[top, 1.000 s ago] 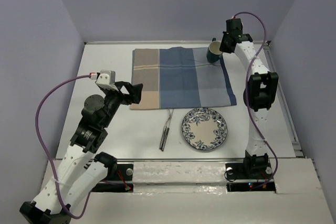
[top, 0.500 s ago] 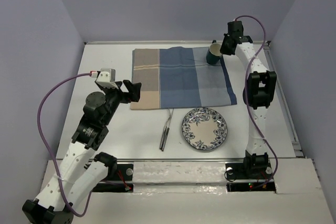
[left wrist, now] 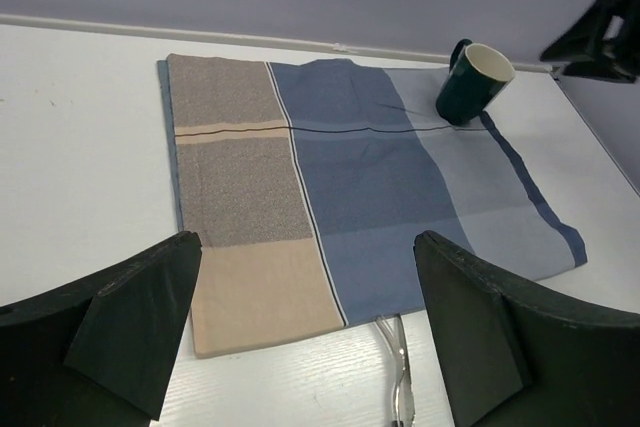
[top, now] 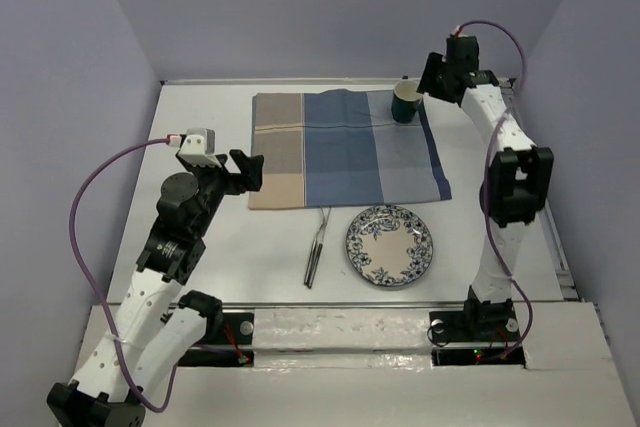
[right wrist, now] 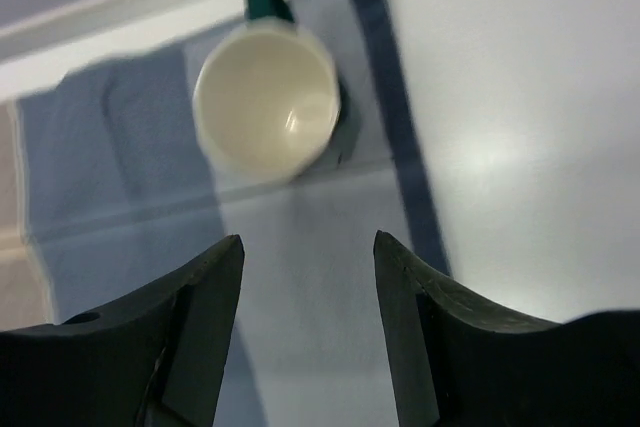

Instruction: Set the dinner table for one person

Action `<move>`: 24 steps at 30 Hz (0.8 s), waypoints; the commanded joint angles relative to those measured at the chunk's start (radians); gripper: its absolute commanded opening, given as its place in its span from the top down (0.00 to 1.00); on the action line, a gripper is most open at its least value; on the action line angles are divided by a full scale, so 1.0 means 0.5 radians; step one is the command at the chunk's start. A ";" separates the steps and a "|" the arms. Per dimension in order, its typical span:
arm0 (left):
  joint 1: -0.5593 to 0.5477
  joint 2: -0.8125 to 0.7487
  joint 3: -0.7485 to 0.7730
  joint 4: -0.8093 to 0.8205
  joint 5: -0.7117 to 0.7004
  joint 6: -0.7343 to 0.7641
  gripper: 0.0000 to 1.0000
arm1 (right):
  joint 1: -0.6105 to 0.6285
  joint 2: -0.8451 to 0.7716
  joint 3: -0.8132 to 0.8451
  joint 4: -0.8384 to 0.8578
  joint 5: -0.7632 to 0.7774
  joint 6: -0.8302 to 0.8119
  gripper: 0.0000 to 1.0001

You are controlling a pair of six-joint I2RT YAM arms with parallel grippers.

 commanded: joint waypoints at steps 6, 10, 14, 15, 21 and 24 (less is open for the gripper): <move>0.037 0.170 -0.024 0.159 0.570 -0.206 0.01 | 0.225 -1.509 -1.921 0.910 -0.597 0.230 0.40; -0.097 0.357 -0.244 0.658 1.056 -0.733 0.01 | 0.323 -1.847 -2.260 0.902 -0.613 0.242 0.40; -0.640 0.587 -0.301 0.761 0.776 -0.808 0.02 | 0.342 -2.121 -2.445 0.877 -0.637 0.276 0.40; -0.790 0.640 -0.307 0.809 0.696 -0.839 0.08 | 0.342 -2.161 -2.460 0.862 -0.616 0.270 0.40; -0.920 1.060 -0.405 1.058 0.658 -1.023 0.37 | 0.342 -2.409 -2.488 0.748 -0.607 0.224 0.40; -0.987 1.265 -0.402 1.104 0.603 -1.063 0.37 | 0.342 -2.489 -2.491 0.693 -0.604 0.199 0.40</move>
